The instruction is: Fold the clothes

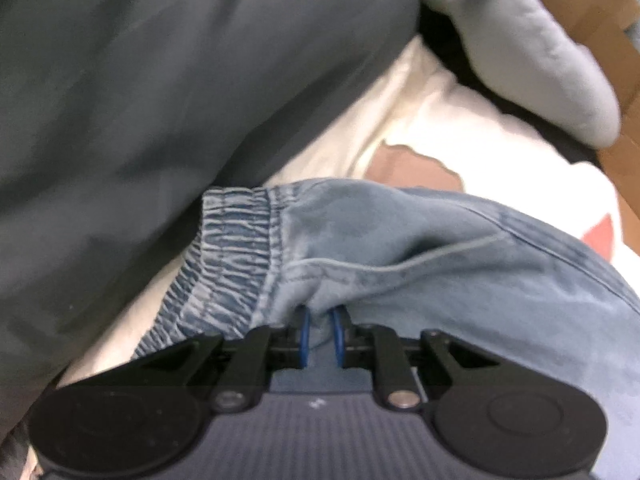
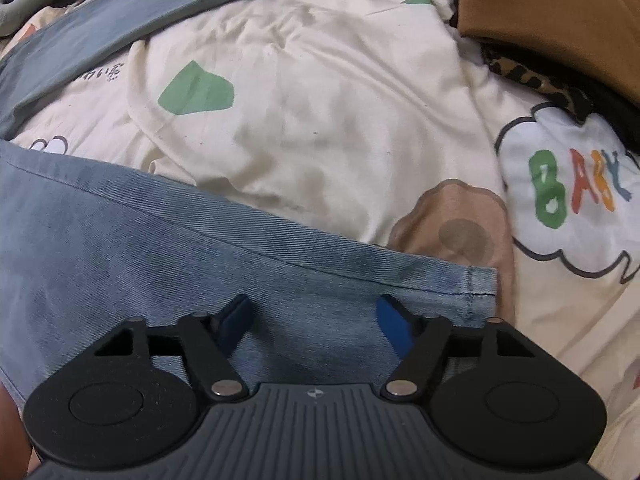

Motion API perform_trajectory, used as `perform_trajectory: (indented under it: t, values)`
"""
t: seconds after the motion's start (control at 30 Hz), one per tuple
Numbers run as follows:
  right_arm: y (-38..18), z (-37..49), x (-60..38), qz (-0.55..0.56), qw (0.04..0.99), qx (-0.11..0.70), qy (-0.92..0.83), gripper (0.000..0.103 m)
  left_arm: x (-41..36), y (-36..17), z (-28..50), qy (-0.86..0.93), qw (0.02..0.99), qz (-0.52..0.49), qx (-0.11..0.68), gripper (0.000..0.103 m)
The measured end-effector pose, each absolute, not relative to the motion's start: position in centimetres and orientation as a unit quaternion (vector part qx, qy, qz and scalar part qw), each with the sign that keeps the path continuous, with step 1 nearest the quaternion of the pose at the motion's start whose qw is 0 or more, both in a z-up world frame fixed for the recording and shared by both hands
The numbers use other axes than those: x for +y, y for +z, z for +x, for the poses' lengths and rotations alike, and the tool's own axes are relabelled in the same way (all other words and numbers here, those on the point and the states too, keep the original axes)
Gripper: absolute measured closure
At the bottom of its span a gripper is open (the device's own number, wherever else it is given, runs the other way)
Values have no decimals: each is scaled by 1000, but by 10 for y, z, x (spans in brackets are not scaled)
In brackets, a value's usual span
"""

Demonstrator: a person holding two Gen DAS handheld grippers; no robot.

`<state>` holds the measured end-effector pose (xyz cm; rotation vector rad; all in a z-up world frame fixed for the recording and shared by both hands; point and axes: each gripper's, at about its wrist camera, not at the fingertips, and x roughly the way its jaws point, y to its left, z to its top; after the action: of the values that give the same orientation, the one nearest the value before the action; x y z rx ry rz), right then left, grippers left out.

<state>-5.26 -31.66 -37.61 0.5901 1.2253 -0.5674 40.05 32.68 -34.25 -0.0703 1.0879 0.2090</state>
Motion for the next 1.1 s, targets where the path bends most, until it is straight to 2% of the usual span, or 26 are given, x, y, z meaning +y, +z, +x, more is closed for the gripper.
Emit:
perform_trajectory:
  t: [0.1, 0.13, 0.37, 0.4, 0.43, 0.6, 0.87, 1.1]
  values:
    - [-374, -55, -317, 272, 737, 560, -264, 46, 329, -350, 408, 106, 851, -20, 515, 92]
    - [-373, -58, -317, 273, 735, 560, -266, 47, 329, -351, 410, 111, 852, -10, 511, 100]
    - [-373, -64, -320, 277, 731, 560, -272, 47, 325, -348, 406, 107, 851, 36, 512, 100]
    - [-373, -65, -320, 280, 732, 558, -274, 47, 321, -346, 403, 98, 850, 42, 517, 99]
    - [-373, -66, -320, 281, 733, 555, -275, 47, 321, -340, 400, 88, 850, 40, 519, 92]
    - [-370, -70, -319, 284, 736, 548, -278, 45, 321, -306, 377, 49, 848, 17, 527, 75]
    - [-364, -70, -320, 288, 740, 537, -285, 46, 325, -262, 345, 17, 854, -8, 520, 73]
    - [-353, -77, -319, 288, 736, 535, -298, 46, 335, -276, 294, 2, 857, -42, 514, 67]
